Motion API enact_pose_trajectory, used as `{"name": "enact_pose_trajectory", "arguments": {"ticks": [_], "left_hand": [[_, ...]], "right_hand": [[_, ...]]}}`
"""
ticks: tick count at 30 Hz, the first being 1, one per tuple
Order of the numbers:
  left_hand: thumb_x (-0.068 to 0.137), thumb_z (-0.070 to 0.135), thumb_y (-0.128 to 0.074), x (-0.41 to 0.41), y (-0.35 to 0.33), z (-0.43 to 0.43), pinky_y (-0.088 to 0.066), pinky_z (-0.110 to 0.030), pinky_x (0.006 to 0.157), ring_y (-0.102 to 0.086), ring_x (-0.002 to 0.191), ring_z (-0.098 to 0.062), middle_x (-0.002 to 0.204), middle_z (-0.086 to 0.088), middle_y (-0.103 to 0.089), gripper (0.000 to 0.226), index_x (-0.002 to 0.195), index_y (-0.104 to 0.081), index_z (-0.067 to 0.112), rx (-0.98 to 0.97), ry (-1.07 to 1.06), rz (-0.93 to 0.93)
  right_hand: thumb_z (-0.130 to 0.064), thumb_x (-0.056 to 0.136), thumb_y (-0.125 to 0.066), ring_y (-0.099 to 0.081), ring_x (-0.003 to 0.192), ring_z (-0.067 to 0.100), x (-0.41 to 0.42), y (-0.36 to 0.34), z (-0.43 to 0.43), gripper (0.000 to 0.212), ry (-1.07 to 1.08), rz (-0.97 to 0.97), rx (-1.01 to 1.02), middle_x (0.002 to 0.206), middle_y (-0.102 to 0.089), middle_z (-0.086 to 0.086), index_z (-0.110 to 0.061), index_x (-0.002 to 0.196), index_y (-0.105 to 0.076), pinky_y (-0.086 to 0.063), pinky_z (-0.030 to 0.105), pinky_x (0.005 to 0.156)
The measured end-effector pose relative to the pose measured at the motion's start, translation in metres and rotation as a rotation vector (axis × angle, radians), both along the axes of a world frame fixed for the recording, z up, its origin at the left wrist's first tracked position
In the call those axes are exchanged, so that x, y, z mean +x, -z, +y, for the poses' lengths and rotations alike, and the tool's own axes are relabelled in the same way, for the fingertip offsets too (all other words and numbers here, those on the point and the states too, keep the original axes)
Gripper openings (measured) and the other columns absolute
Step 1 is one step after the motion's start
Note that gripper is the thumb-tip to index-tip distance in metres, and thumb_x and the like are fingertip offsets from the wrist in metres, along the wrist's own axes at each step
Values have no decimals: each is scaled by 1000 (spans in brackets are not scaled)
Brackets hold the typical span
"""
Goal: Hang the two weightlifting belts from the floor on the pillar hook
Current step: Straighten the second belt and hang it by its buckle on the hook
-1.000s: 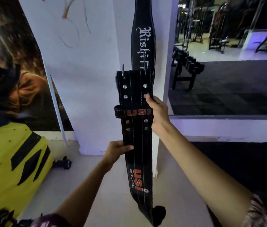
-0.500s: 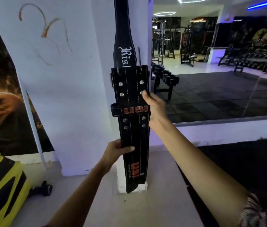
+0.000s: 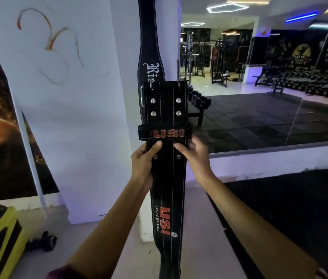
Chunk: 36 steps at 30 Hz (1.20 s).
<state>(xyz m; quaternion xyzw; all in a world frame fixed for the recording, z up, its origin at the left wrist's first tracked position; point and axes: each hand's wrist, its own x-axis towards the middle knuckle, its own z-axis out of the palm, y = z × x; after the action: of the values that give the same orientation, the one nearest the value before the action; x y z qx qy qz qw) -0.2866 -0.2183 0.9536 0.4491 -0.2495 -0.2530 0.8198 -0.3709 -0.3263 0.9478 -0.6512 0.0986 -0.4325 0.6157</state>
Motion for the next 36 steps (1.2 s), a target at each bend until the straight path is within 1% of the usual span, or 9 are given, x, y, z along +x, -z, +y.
{"name": "enact_pose_trajectory", "arguments": {"ticks": [4, 7, 11, 15, 19, 22, 26, 33, 36], "left_hand": [[86, 12, -62, -4, -1, -3, -58, -26, 64, -70, 75, -17, 86, -4, -73, 12, 96, -69, 10, -2, 20, 55], [87, 13, -61, -5, -2, -4, -57, -24, 62, -70, 75, -15, 85, -1, -73, 14, 98, -69, 10, -15, 43, 62], [88, 12, -59, -11, -3, -5, -56, -22, 63, -71, 77, -13, 91, -4, -72, 19, 104, -66, 6, -33, 78, 53], [88, 14, -59, -20, -5, -9, -57, -24, 65, -71, 80, -15, 92, -5, -73, 26, 111, -64, 2, -28, 117, 47], [87, 14, -61, -18, -11, -11, -57, -23, 62, -71, 75, -13, 88, -2, -73, 18, 102, -67, 7, -11, 90, 35], [86, 15, -62, -16, -12, -11, -56, -22, 59, -71, 73, -11, 87, -1, -74, 24, 108, -66, 4, 21, 74, 25], [84, 14, -65, -20, -12, -13, -56, -23, 60, -70, 76, -17, 95, -9, -71, 28, 110, -66, 1, 44, 73, 49], [85, 8, -63, -9, 0, -15, -55, -24, 72, -70, 82, -14, 96, -8, -72, 24, 109, -65, 1, 121, 84, -244], [82, 4, -66, 4, 76, 1, -50, -34, 84, -69, 84, -12, 92, -1, -75, 20, 101, -70, 10, 471, 157, -420]], "right_hand": [[-8, 80, -67, -71, 78, 17, -19, 70, -1, 6, 43, 207, -9, 83, -72, 10, -11, 86, -68, -56, 30, 76], [-2, 76, -69, -71, 74, 8, -39, 108, -1, 12, -14, 354, 17, 77, -74, -3, -12, 84, -70, -55, 26, 72], [-10, 82, -64, -65, 87, 1, -36, 60, -4, 27, 46, 196, 94, 98, -67, -3, -15, 108, -63, -53, 20, 82], [-5, 83, -62, -68, 84, 2, -33, 17, -2, 16, 31, 34, 31, 93, -70, 0, -13, 97, -65, -53, 18, 80], [-11, 84, -63, -58, 63, 10, -54, 78, -1, 9, 69, 323, 38, 68, -68, 8, -4, 77, -65, -46, 19, 64], [-25, 87, -61, -61, 75, 10, -65, 89, 3, 7, 12, 426, 121, 88, -65, 2, -19, 91, -62, -51, 17, 63], [-22, 91, -53, -65, 82, -7, -42, 25, 3, 15, 6, 183, 106, 95, -64, -13, -25, 105, -58, -50, 8, 71], [-24, 88, -58, -62, 86, 21, -18, 0, 4, 14, 51, -26, 402, 91, -65, 8, -16, 94, -68, -52, 37, 85], [-24, 87, -59, -55, 85, 13, -18, -2, -5, 9, 116, -5, 382, 81, -61, -2, -22, 86, -68, -42, 37, 97]]}}
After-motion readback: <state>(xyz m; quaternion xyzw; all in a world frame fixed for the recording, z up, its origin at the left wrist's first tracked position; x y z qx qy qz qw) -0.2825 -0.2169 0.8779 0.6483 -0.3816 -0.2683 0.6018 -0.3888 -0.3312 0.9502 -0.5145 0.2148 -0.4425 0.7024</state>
